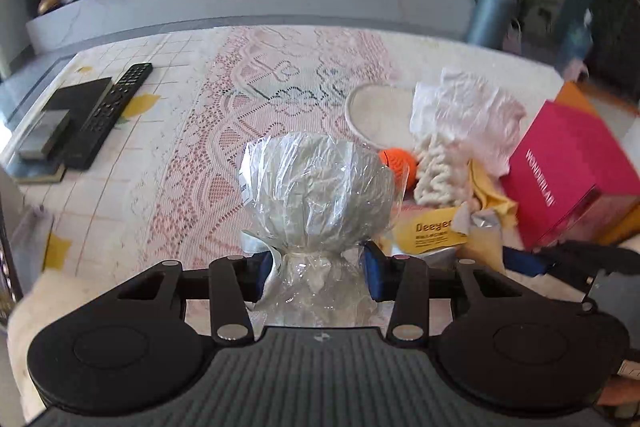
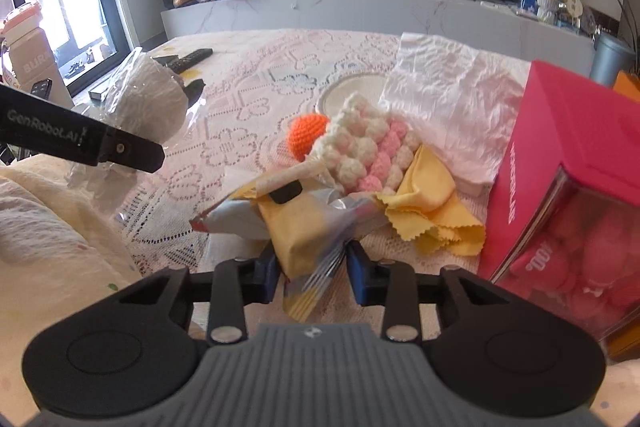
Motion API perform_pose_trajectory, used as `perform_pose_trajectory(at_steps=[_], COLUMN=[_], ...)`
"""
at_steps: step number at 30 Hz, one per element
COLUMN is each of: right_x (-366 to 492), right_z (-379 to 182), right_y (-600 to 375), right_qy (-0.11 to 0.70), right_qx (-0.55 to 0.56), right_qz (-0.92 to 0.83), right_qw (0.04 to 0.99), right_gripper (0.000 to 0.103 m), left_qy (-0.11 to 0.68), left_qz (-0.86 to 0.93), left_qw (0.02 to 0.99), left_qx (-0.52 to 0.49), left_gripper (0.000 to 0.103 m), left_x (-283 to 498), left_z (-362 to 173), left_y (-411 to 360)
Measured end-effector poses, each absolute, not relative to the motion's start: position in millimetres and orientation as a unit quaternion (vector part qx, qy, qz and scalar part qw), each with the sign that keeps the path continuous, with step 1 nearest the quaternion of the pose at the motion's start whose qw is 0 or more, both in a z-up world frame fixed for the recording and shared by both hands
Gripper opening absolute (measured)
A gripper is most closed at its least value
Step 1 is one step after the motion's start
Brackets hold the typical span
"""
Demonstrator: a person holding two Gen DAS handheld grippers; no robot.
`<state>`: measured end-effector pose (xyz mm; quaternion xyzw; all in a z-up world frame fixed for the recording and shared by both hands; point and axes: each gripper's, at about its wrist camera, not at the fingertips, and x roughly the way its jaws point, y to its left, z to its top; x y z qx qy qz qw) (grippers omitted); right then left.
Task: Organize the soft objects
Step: 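Grasp the plastic-wrapped bundle with the left tool while the right tool grasps the Deeyeo bag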
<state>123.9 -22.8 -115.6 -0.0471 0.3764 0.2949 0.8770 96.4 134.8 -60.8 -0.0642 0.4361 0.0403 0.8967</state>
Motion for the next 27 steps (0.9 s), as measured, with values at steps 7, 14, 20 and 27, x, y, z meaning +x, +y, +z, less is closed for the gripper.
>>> perform_pose_trajectory(at_steps=[7, 14, 20, 27], right_x=[104, 85, 69, 54], right_z=[-97, -75, -58, -35], right_y=[-37, -60, -89, -121], right_qy=[0.355, 0.332, 0.313, 0.284], right_qx=[-0.042, -0.022, 0.005, 0.027], right_qz=[0.296, 0.284, 0.259, 0.231], right_qw=[0.886, 0.899, 0.914, 0.930], right_gripper=[0.029, 0.024, 0.022, 0.021], left_qy=[0.412, 0.405, 0.390, 0.377], left_qz=[0.055, 0.048, 0.031, -0.020], left_qw=[0.904, 0.908, 0.915, 0.920], left_qx=[-0.098, -0.097, -0.098, -0.105], left_gripper=[0.050, 0.050, 0.050, 0.050], left_x=[71, 52, 40, 35], left_z=[-55, -47, -36, -21], left_y=[123, 106, 87, 57])
